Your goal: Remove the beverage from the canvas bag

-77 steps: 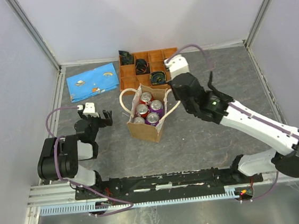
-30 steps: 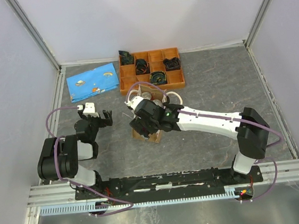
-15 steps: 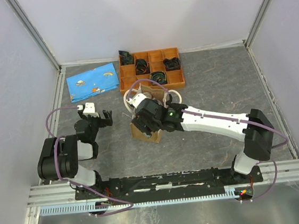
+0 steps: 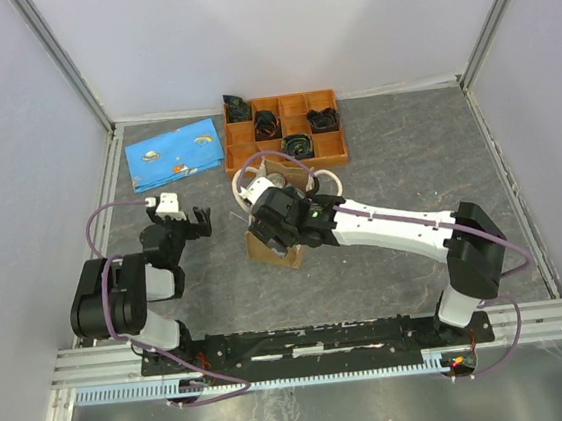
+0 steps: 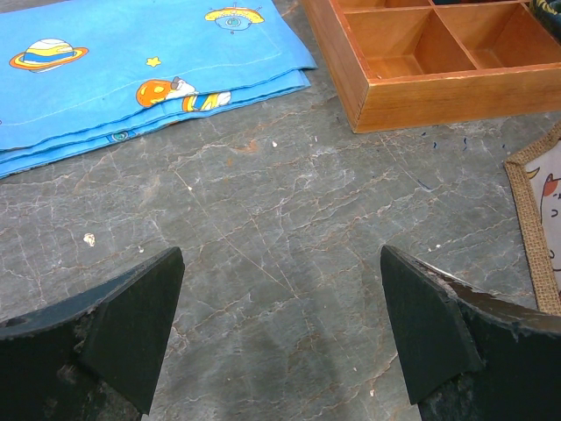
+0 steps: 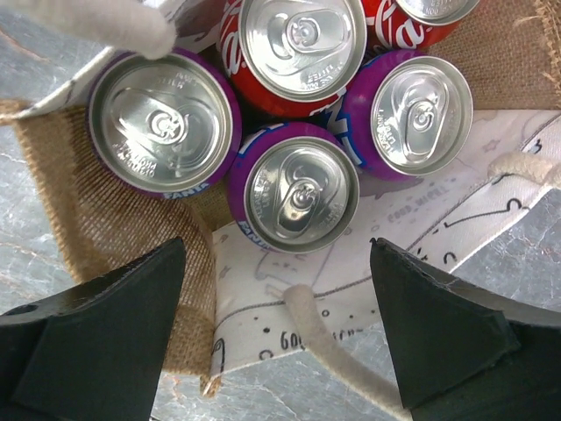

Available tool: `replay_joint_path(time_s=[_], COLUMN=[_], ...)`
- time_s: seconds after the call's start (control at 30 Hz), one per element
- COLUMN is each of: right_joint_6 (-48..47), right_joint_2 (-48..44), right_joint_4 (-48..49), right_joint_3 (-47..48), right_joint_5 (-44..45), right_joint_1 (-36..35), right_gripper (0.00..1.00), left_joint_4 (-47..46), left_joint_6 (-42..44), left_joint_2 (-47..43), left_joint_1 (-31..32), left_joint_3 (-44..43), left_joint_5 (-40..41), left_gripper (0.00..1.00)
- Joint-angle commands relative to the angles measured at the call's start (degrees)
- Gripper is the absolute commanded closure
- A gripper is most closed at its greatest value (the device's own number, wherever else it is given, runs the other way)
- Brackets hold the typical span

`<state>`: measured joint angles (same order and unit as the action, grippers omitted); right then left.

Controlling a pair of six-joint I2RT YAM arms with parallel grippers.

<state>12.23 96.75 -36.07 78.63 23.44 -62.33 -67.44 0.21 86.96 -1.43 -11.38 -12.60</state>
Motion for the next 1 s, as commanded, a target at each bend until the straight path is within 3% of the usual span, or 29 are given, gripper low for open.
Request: replay_joint_path(time_s=[0.0, 0.4, 0.8, 0.97], right_joint_6=[-0.7, -0.02, 3.22, 4.19], right_joint_2=[1.71, 5.61, 8.71, 10.24], right_joint_4=[-0.37, 1.4, 1.31, 0.91], right_joint_3=[1.5, 1.77, -0.09, -0.47], right_joint_5=[-0.15, -4.93, -7.97, -7.58], right_joint_1=[1.09, 5.07, 5.04, 5.1], right_gripper=[0.06, 0.07, 0.18, 0.31], left_joint_4=[-2.89, -2.96, -2.94, -2.92], left_joint_6=[2.78, 2.78, 2.78, 2.78], left_joint_2=[-0.47, -0.47, -0.41, -0.42], left_joint_1=[-0.23, -0.24, -0.24, -0.23], left_joint_3=[-0.14, -0.14, -0.13, -0.09], left_joint_5=[-0.82, -0.85, -0.85, -0.84], left_gripper=[0.01, 0.01, 0.01, 0.01])
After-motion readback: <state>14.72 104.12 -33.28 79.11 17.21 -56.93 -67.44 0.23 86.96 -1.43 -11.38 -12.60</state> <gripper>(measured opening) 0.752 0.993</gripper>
